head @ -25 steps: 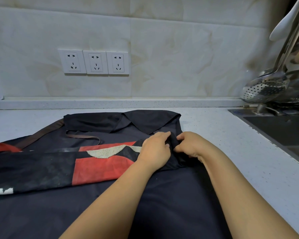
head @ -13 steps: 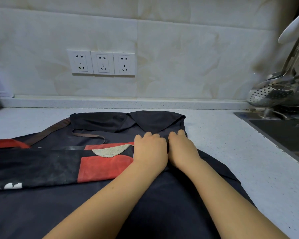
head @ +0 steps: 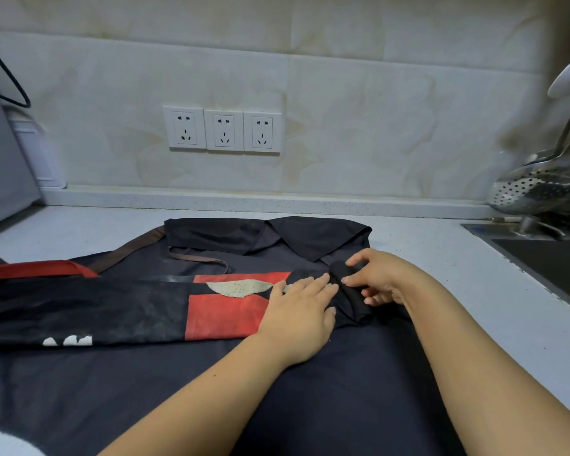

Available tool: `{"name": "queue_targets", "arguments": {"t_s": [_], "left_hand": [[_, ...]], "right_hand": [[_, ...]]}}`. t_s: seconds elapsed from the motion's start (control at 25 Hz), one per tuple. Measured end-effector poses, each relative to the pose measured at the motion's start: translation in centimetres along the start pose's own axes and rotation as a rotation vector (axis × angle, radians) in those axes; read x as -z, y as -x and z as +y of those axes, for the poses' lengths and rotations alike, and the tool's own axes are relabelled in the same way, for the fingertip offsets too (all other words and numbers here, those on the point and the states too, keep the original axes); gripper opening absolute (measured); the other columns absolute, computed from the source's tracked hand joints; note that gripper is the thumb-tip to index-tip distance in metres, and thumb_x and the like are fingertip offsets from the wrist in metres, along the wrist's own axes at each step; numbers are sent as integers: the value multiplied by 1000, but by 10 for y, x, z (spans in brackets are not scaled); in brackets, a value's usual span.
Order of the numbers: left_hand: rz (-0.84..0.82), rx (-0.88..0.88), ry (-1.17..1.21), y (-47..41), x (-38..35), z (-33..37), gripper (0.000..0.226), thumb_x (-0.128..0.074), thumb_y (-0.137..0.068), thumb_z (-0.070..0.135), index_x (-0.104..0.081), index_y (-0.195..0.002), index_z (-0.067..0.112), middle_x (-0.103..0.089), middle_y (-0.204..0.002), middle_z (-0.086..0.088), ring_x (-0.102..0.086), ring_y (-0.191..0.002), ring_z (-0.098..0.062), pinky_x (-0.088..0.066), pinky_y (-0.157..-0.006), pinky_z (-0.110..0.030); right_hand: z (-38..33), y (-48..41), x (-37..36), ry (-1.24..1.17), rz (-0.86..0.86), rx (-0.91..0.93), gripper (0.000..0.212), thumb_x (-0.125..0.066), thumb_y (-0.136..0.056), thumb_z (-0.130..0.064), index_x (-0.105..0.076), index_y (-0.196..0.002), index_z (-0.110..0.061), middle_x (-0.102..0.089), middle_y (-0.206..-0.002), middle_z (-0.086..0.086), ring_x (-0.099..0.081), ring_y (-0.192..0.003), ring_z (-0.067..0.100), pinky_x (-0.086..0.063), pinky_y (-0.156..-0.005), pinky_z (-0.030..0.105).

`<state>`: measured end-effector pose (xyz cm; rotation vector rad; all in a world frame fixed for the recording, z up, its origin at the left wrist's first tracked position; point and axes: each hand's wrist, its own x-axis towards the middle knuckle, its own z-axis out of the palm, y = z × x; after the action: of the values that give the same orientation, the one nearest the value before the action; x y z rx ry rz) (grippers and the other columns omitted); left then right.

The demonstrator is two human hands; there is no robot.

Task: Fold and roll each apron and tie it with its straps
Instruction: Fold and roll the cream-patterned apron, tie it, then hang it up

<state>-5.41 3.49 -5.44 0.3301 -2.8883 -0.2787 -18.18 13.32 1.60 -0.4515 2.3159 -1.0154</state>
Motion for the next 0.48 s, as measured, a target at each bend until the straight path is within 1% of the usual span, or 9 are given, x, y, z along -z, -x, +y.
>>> {"name": "queue_targets", "arguments": {"t_s": [0.08, 0.12, 0.2, 0.24, 0.32, 0.4, 0.48], "left_hand": [[46, 29, 94, -1, 0, -2, 56, -42, -99, 40, -28, -151, 25, -20, -161, 6, -22, -146, -12, -14, -119, -40], [77, 39, 131, -2, 0, -4, 59, -47, -97, 41, -29, -150, 22, -23, -160, 4, -24, -145, -13, -17, -119, -38], [103, 25, 147, -3, 1, -4, 58, -50, -96, 39, -34, -147, 18, -30, -156, 3, -27, -143, -13, -20, -118, -36], [99, 10, 137, -3, 2, -4, 54, -48, -97, 38, -37, -147, 18, -33, -154, 3, -29, -142, -13, -21, -117, -35], [98, -5, 179, -4, 2, -6, 47, -42, -99, 31, -45, -143, 15, -40, -149, 0, -37, -137, -18, -27, -114, -34], [113, 21, 267, -6, 4, -11, 40, -44, -97, 22, -54, -134, 10, -47, -139, -3, -47, -125, -22, -36, -106, -34], [115, 67, 313, -7, 4, -13, 34, -48, -94, 16, -59, -126, 8, -50, -130, -2, -51, -116, -21, -41, -99, -32]], "right_hand": [[1, 1, -5, 97, -18, -13, 18, -68, -89, -17, -54, -100, -13, -54, -87, 4, -49, -67, 13, -46, -48, 23], [1, 1, -9, 138, -3, 11, 15, -67, -88, -18, -54, -92, -14, -54, -85, 4, -48, -67, 13, -44, -50, 24], [1, -2, -19, 213, 75, 106, 18, -65, -84, -17, -47, -82, -16, -51, -79, 3, -45, -65, 15, -41, -54, 26], [1, -3, -25, 268, 127, 161, 20, -64, -83, -18, -44, -83, -17, -50, -79, 1, -45, -66, 17, -39, -56, 28], [1, -2, -38, 452, 230, 258, 20, -59, -84, -21, -41, -90, -18, -51, -85, 0, -49, -75, 20, -37, -60, 29], [-3, 3, -47, 613, 316, 318, 17, -54, -89, -21, -40, -97, -16, -54, -97, 4, -53, -87, 25, -37, -65, 30], [-5, 7, -54, 736, 371, 358, 16, -50, -93, -21, -45, -106, -12, -54, -111, 9, -55, -101, 29, -36, -69, 32]]}}
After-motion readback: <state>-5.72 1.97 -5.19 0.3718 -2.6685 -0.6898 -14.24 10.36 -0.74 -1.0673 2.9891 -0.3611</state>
